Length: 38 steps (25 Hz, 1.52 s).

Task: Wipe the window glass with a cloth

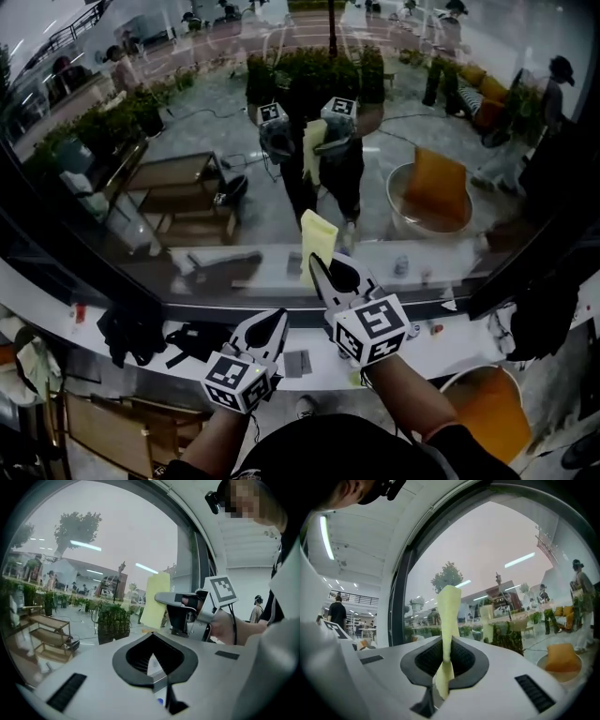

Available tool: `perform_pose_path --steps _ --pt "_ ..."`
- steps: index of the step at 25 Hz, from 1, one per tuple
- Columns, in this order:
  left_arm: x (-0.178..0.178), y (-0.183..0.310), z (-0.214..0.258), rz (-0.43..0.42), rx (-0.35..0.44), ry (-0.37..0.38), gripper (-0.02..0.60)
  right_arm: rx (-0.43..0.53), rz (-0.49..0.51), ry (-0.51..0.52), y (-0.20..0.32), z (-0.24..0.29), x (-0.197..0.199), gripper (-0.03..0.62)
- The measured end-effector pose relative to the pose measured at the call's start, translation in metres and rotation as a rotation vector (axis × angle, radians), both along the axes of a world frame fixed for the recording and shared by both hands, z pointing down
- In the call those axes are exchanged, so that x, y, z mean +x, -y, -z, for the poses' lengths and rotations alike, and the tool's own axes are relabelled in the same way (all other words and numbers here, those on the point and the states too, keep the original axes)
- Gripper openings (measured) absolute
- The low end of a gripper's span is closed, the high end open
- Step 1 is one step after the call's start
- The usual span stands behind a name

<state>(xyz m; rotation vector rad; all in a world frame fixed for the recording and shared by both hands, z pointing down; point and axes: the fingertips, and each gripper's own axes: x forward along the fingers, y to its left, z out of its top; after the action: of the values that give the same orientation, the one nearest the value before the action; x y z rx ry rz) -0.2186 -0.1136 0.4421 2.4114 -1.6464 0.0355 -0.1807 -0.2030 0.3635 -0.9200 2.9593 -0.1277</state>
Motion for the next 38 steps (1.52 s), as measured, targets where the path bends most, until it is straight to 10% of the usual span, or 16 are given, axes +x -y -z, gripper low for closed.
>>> perform_pose_path --steps 18,38 --pt "-0.081 0.036 -0.015 -0.005 0.008 -0.004 -0.002 -0.031 -0.044 -0.071 0.073 -0.009 -0.125 0.04" --pt "-0.096 0.04 -0.019 -0.034 -0.005 -0.047 -0.002 -0.024 -0.193 -0.065 0.093 -0.014 -0.108 0.04"
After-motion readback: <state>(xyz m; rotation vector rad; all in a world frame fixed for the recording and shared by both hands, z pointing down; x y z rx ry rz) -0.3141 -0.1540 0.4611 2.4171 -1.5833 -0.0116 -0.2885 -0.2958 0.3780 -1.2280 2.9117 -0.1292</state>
